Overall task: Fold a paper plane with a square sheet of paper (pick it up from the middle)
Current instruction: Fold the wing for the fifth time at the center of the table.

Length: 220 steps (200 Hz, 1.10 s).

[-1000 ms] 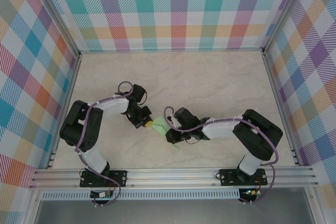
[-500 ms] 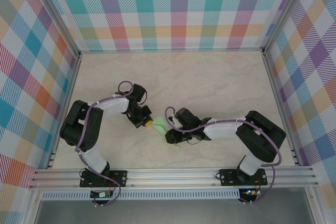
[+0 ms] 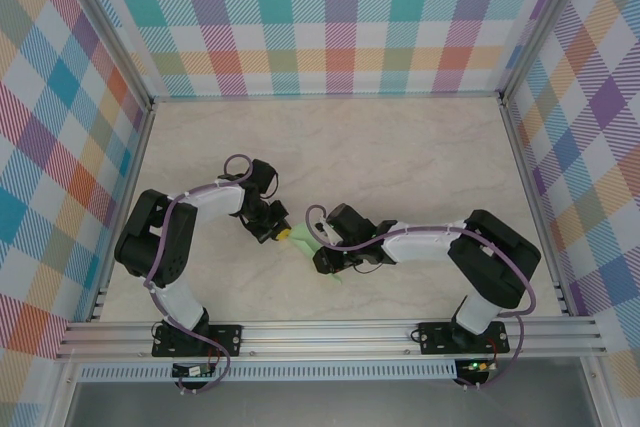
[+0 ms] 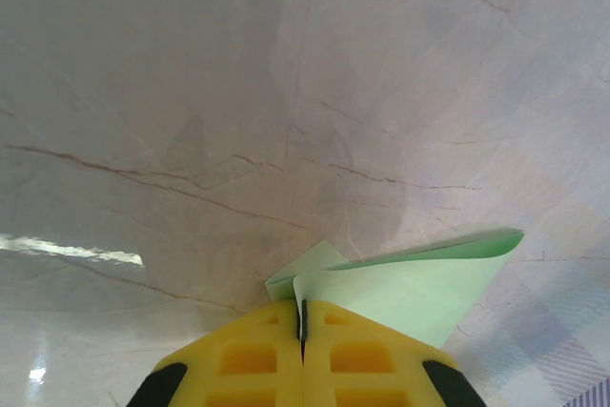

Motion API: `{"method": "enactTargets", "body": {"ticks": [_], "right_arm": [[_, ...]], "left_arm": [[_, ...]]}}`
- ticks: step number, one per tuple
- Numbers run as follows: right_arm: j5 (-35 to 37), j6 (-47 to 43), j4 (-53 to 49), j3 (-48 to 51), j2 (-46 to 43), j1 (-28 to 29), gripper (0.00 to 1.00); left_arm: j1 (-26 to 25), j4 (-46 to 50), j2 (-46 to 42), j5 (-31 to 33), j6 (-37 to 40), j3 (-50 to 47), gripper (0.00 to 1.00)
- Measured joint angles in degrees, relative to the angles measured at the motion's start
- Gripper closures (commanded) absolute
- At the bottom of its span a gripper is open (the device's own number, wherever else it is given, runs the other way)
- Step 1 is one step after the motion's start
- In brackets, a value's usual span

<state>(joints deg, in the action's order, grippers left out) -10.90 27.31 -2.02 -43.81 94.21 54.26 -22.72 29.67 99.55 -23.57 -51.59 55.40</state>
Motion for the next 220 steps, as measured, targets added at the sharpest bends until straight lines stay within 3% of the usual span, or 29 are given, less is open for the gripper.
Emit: {"method": "enactTargets", "body": {"ticks": [76, 121, 162, 187, 220], "right_arm": [[1.5, -0.8, -1.5, -1.3, 1.0, 0.6, 0.86], [2.3, 0.7, -0.2, -0.7, 0.9, 0.6, 0.94], [1.8, 2.3, 2.0, 0.7, 0.7, 0.6, 0.96], [0.2, 3.8, 4.3, 1.6, 0.7, 0.1, 0.97], [-3.6, 7.3, 9.0, 4.1, 0.7, -1.8, 0.98]], "left_arm": [[0.0, 0.0, 0.0, -0.4, 0.0, 0.0, 1.00], [0.0, 0.4, 0.0, 0.3, 0.8, 0.3, 0.88], [0.2, 2.5, -1.2, 2.3, 3.3, 1.7, 0.65], [0.3, 4.6, -5.1, 5.4, 4.2, 2.0, 0.47], [0.4, 5.8, -13.4, 8.9, 4.9, 1.6, 0.45]]}}
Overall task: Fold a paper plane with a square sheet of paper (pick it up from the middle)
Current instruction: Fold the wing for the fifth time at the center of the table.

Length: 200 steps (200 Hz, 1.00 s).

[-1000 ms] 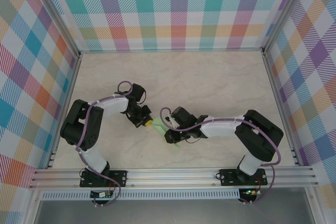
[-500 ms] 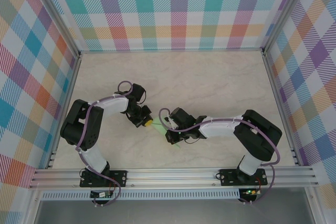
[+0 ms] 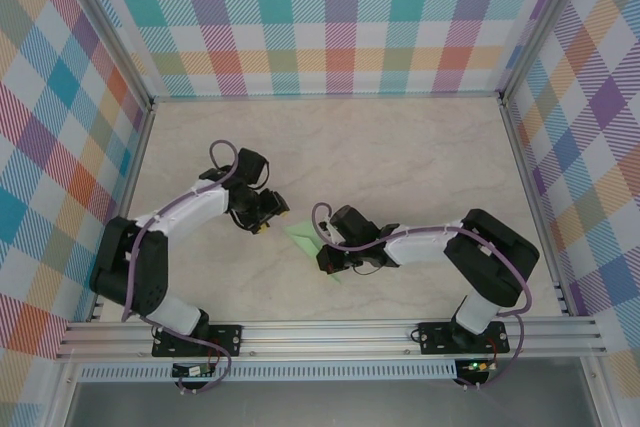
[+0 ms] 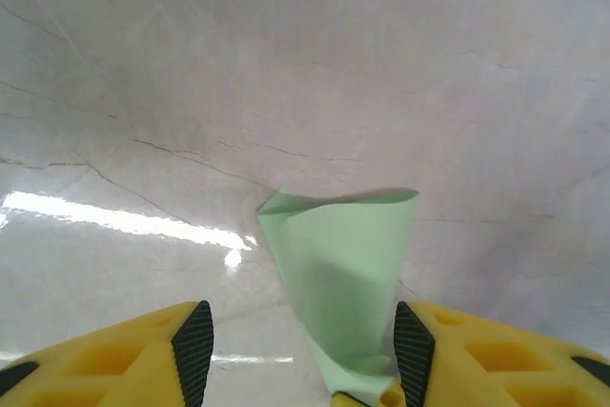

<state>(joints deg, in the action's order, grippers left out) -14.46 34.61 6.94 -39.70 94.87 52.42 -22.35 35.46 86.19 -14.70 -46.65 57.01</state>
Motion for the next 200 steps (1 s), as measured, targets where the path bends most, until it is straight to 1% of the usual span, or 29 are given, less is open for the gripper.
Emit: {"method": "enactTargets", "body": {"ticks": [15, 36, 68, 126, 200], "right_arm": [[-2.1, 1.6, 1.6, 0.8, 0.0, -1.0, 0.98], [-4.9, 3.7, 3.7, 1.1, 0.2, -2.3, 0.98], [-8.8, 6.5, 6.6, 1.1, 1.4, -4.0, 0.99], [-11.1, 10.0, 7.8, 1.0, 4.7, -4.7, 0.99], [-13.9, 14.8, 11.8, 1.4, 5.1, -6.4, 0.99]], "left_arm": [[0.0, 0.0, -2.6, 0.5, 0.3, -0.8, 0.46], [0.0, -1.0, -4.0, 0.2, 1.2, -2.9, 0.49], [0.0, -4.2, -4.9, -2.1, 1.9, -7.5, 0.52], [0.0, -10.7, -8.7, -5.7, 2.9, -13.0, 0.51], [-1.0, -17.6, -13.2, -8.3, 3.0, -18.1, 0.51]]}}
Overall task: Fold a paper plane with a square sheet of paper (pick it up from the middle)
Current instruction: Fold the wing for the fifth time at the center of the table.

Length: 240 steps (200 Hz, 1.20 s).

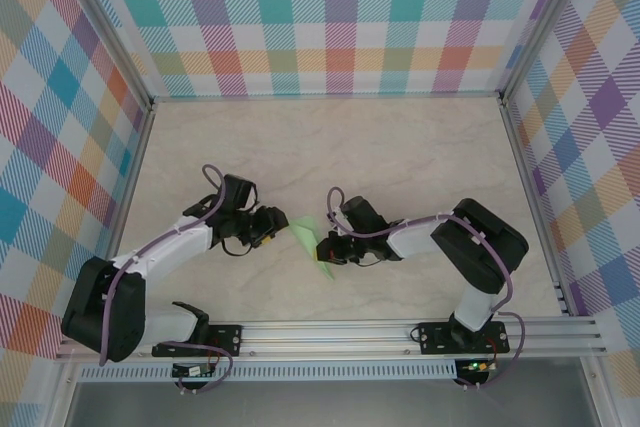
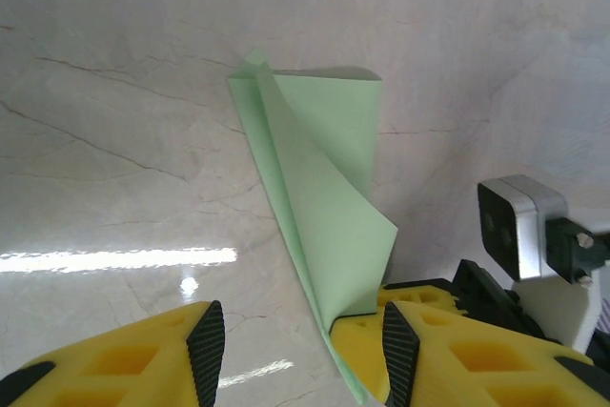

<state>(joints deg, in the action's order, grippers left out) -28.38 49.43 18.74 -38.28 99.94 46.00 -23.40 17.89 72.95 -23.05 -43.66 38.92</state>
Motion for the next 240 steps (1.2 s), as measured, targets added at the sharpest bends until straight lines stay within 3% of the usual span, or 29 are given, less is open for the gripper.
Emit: {"method": "enactTargets", "body": {"ticks": [61, 143, 240], "right_arm": [[-0.7, 4.2, 1.9, 0.2, 1.9, -1.0, 0.99], [-4.7, 5.9, 3.6, 0.2, 3.6, -2.1, 0.99], [-5.3, 6.5, 1.7, -0.9, 3.9, -2.3, 0.98]], "left_arm": [[-4.3, -6.2, 0.2, -0.5, -0.9, -1.6, 0.51], [-6.1, -10.3, 2.8, -2.0, -0.8, -1.6, 0.52], [-11.0, -22.3, 11.0, -2.3, -6.3, -1.9, 0.52]]}}
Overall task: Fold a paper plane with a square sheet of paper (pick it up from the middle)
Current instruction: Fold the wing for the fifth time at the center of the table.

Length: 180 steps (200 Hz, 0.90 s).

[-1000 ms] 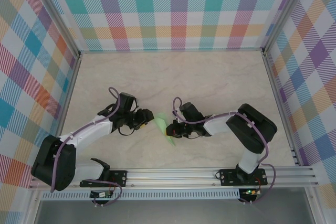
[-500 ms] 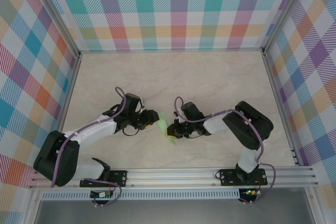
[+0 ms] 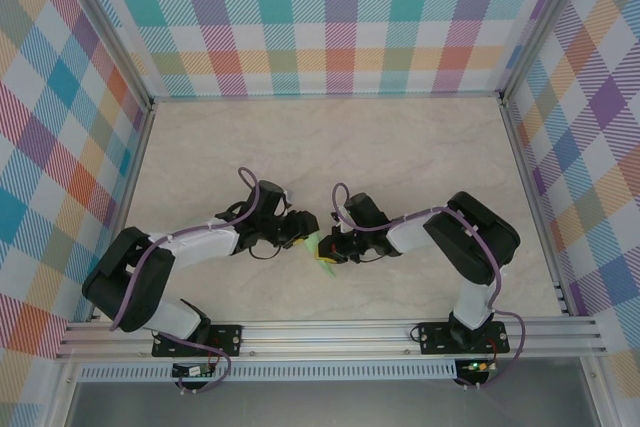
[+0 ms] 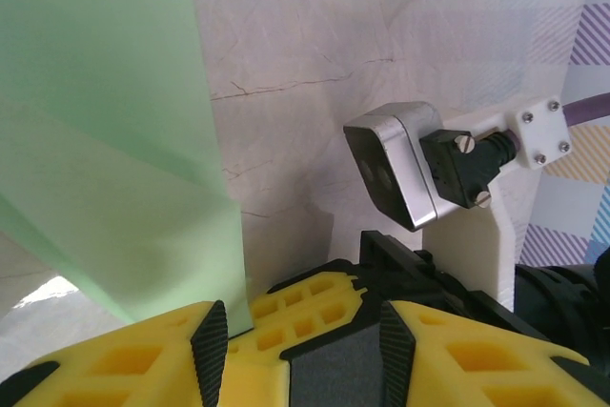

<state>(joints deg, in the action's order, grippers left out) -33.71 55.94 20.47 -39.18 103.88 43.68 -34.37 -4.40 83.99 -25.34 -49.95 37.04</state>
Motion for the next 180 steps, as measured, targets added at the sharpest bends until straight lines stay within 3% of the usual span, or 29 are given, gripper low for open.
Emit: {"method": "enactTargets", "body": {"ticks": [84, 180], "right_arm": [[-0.8, 0.0, -1.9, -1.1, 0.4, -0.2, 0.98], [-1.1, -0.9, -4.5, -2.3, 0.6, -0.2, 0.98]], "left_arm": [[-0.1, -2.8, 4.7, 2.0, -0.6, 0.0, 0.52], [-0.1, -5.1, 0.8, 2.3, -1.5, 0.1, 0.49]]}}
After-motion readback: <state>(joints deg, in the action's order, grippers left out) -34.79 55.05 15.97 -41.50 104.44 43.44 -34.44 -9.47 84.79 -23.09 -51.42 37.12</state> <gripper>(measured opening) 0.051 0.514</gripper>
